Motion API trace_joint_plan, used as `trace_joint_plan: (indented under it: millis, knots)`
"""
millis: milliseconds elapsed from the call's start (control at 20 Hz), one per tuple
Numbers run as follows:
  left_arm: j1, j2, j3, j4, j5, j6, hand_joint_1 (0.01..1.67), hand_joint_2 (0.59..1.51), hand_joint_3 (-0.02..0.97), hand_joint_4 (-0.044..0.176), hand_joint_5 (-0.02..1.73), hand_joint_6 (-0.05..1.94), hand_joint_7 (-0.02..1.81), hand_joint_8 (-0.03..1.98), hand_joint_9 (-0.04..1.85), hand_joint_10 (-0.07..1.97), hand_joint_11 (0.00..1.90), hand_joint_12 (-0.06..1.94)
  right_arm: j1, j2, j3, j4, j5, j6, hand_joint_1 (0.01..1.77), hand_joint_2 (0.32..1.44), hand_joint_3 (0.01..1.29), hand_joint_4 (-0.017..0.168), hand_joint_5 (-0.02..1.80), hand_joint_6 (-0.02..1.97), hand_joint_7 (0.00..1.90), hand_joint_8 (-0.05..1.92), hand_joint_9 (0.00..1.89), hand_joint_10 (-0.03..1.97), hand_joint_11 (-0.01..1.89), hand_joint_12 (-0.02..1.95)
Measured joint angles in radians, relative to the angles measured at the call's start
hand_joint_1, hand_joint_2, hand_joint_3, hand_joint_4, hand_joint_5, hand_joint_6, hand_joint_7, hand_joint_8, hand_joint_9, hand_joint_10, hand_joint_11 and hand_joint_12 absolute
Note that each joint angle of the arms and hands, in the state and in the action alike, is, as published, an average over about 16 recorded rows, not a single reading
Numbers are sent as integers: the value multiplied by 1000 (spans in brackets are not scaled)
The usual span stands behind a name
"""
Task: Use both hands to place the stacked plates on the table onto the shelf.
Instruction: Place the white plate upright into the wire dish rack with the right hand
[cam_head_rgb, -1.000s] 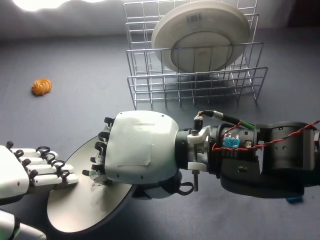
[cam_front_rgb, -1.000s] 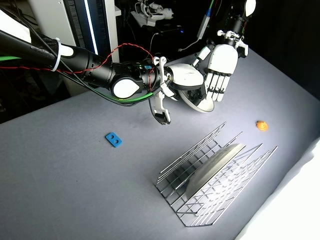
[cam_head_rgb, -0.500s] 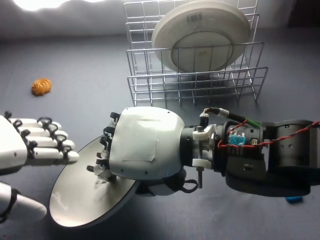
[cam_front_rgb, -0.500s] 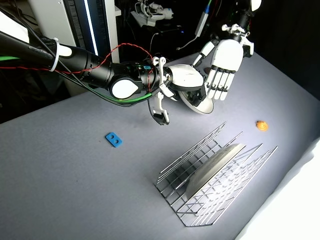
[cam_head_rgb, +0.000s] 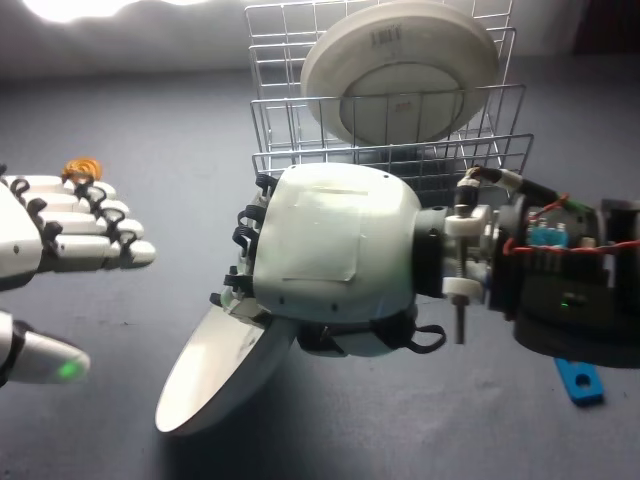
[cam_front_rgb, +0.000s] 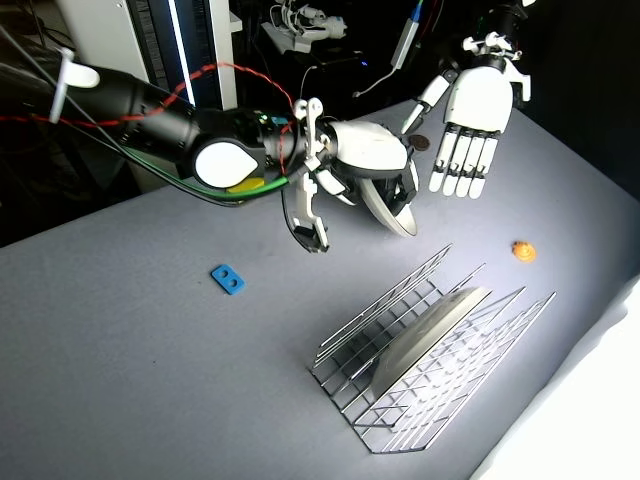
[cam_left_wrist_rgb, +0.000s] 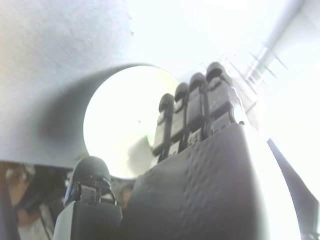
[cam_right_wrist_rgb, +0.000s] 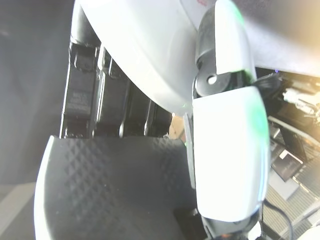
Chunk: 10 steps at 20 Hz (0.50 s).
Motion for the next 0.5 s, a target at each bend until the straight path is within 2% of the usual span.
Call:
trace_joint_plan:
  millis: [500]
  knots:
    - [-36, 13, 22, 23, -13, 0, 22, 1219, 7, -1, 132, 8, 102, 15, 65, 6, 26, 11, 71, 190, -148, -25, -30, 66, 1194, 964, 13, 12, 989, 920, 1140, 764, 1350, 26, 938, 970]
